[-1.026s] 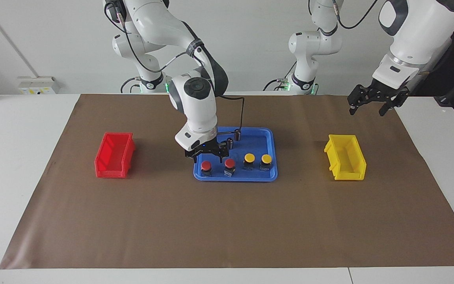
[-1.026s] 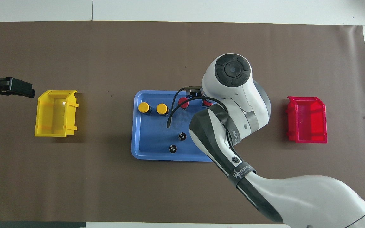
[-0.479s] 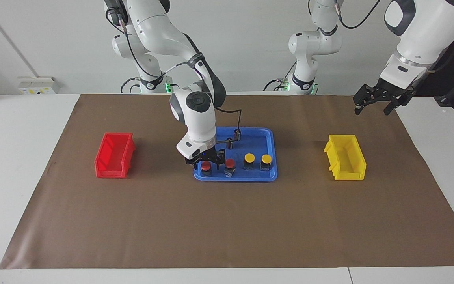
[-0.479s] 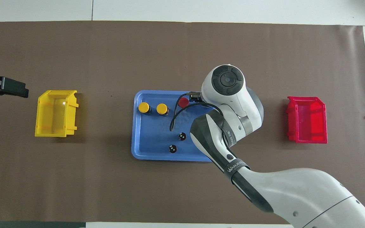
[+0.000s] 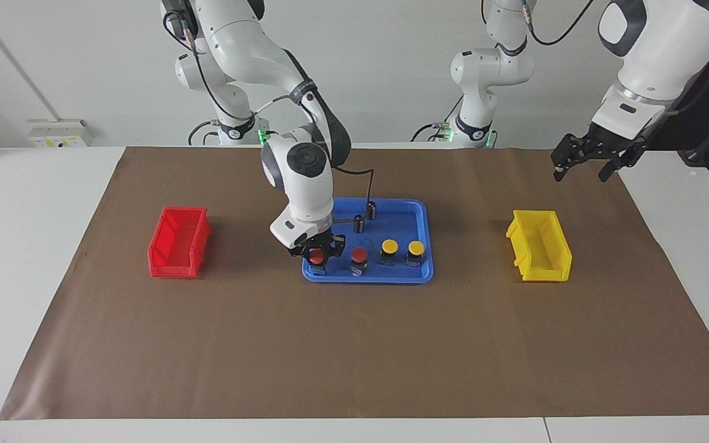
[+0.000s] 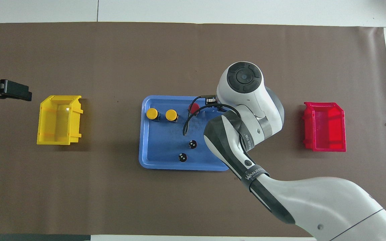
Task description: Sort red and yellow buttons by color
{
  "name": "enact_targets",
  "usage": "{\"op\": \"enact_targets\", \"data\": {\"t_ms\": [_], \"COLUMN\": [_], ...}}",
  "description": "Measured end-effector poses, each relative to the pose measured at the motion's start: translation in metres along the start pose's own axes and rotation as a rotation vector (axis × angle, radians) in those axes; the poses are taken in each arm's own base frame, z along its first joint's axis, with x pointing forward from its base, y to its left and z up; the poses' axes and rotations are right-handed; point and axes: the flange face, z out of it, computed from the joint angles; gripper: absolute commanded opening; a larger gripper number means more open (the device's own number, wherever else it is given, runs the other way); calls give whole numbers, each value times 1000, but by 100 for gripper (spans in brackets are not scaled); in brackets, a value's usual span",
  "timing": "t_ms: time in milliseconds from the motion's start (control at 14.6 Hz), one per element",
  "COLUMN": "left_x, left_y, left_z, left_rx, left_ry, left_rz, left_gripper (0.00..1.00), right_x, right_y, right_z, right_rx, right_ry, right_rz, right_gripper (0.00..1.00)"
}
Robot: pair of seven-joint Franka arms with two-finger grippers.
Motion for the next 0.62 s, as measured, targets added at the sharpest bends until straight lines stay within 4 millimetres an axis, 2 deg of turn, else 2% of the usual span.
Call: {"op": "enact_targets", "data": {"t_ms": [68,137,274,342,411,479,616], "left_x": [-1,-5,-18,-25,-31,-33,-32], "left_y": [26,64,146,182,212,232,250], "left_z": [16,36,78,99,119,136,170], "left_rx": [-4,-11,-30,-37,-42,-46,-48], "left_ry": [15,25,32,24,18,13,1], "left_rz": [-12,-33,-69,-83,-91,-92,-81], "left_gripper": [97,97,87,82,77,75,71], "right_x": [10,17,18,12,3,-9,-31], "right_y": [15,38,106,147,189,225,280], "right_z": [-23,-51,-99,-118,-130,-134,-118], "right_rx": [-4,-3,-9,-10,-7,-1,13], "right_ry": [-8,-8,-26,-44,-57,-67,-79], "right_rz": [-15,-40,-96,-131,-158,-176,-206], "right_gripper": [18,18,19,19,19,20,20]}}
